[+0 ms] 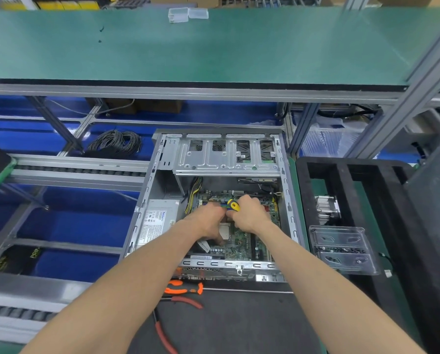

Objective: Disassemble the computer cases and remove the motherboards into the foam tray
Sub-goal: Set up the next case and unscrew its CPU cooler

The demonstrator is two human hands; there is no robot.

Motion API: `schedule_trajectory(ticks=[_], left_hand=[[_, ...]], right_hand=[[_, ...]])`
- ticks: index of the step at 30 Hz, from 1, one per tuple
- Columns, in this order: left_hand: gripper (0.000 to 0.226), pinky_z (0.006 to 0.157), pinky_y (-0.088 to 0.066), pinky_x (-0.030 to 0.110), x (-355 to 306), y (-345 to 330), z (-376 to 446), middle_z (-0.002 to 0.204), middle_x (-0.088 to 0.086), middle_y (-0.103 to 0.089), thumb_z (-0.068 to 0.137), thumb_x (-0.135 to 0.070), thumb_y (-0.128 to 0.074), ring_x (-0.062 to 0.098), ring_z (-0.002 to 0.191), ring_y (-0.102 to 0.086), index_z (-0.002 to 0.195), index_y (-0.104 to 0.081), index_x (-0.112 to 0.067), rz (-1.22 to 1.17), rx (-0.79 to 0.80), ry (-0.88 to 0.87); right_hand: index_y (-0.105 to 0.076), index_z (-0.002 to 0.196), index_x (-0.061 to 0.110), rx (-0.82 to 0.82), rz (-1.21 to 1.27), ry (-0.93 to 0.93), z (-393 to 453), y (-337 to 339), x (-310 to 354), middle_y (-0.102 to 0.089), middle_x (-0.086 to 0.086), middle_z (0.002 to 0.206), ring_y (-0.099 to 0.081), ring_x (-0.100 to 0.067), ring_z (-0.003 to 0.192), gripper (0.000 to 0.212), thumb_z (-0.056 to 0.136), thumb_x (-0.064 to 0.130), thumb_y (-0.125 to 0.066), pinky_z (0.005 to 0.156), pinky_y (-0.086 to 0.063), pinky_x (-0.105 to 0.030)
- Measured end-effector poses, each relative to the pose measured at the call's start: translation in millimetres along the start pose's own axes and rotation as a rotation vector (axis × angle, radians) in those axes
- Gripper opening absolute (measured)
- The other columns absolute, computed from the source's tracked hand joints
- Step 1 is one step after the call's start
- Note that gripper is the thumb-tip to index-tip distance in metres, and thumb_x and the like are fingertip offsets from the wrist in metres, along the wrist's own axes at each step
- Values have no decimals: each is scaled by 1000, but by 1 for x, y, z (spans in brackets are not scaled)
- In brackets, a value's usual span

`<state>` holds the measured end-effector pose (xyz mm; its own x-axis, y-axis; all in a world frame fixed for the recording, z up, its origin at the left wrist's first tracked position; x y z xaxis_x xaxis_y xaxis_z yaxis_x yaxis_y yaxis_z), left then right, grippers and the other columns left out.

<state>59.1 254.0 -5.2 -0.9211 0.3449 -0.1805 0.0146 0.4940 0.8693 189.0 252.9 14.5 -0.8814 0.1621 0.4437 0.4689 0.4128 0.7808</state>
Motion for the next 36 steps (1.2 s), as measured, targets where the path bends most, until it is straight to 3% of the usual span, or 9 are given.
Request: schedule_trajectory(ticks=[4,7,9,12,17,22,26,30,36], left_hand=[[69,85,-56,43,-1,2,-2,108,8,-59,60,-52,-91,30,101,-61,107,-62,-9,28,-13,3],[59,82,-57,44,-2,3,-5,105,7,-62,60,-50,-90,30,98,-63,94,-59,-13,37,-28,24],[59,80,-56,40,-2,2,-6,105,7,-64,61,-52,-88,29,100,-63,98,-61,-15,-10,-42,60],[61,70,-46,31,-1,1,-7,103,6,-66,67,-60,-81,28,96,-62,103,-62,-15,-125,-48,201],[52,69,-44,33,-6,2,-6,104,13,-64,78,-62,-67,31,96,-63,90,-51,-14,-157,-41,375],[54,71,-46,35,-10,4,-6,113,12,-62,80,-46,-70,33,106,-62,116,-54,-9,-201,-41,489],[49,72,-50,36,-15,7,-7,97,8,-57,73,-34,-76,31,103,-63,112,-56,-12,-260,-32,575],[52,77,-52,36,-18,8,-5,115,10,-66,75,-26,-79,30,108,-65,120,-58,-10,-255,-56,649],[69,74,-45,37,-23,9,0,128,14,-59,82,-14,-75,31,117,-60,138,-38,-2,-277,-87,732]], right_hand=[[-57,98,13,15,54,-9,-1,1,0,-61,-11,106,-65,-32,94,32,91,43,-65,84,-54,-43],[-59,83,12,36,122,-29,-4,1,0,-66,-10,92,-64,-29,81,17,82,28,-65,77,-53,-37],[-51,69,15,9,190,-57,-5,3,0,-59,-8,77,-52,-26,65,13,75,22,-60,60,-40,-31],[-42,66,15,-62,293,-100,-5,8,-2,-48,-6,72,-39,-24,58,16,75,19,-55,52,-27,-30],[-49,71,13,-116,273,-145,-3,9,-5,-51,-4,78,-49,-21,63,11,76,23,-53,58,-37,-32],[-52,74,15,-131,260,-140,-2,7,-6,-53,-4,79,-51,-22,65,10,77,24,-55,59,-37,-32],[-52,75,15,-145,253,-138,-2,6,-6,-50,-2,79,-49,-20,66,10,79,24,-55,59,-36,-32],[-52,76,16,-149,258,-141,-2,6,-7,-50,-2,79,-50,-22,68,9,79,23,-55,61,-38,-33],[-54,82,15,-134,264,-135,-3,6,-6,-56,-7,92,-57,-31,82,9,79,24,-56,68,-41,-35]])
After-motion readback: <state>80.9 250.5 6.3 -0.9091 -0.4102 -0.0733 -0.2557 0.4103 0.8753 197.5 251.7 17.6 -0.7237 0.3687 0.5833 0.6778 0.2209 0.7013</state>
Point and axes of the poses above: each hand's wrist, its own z-axis towards the middle knuckle, its own y-axis out of the back of the hand, x = y × z, the point moved 4 cm from there along z, towards the middle knuckle
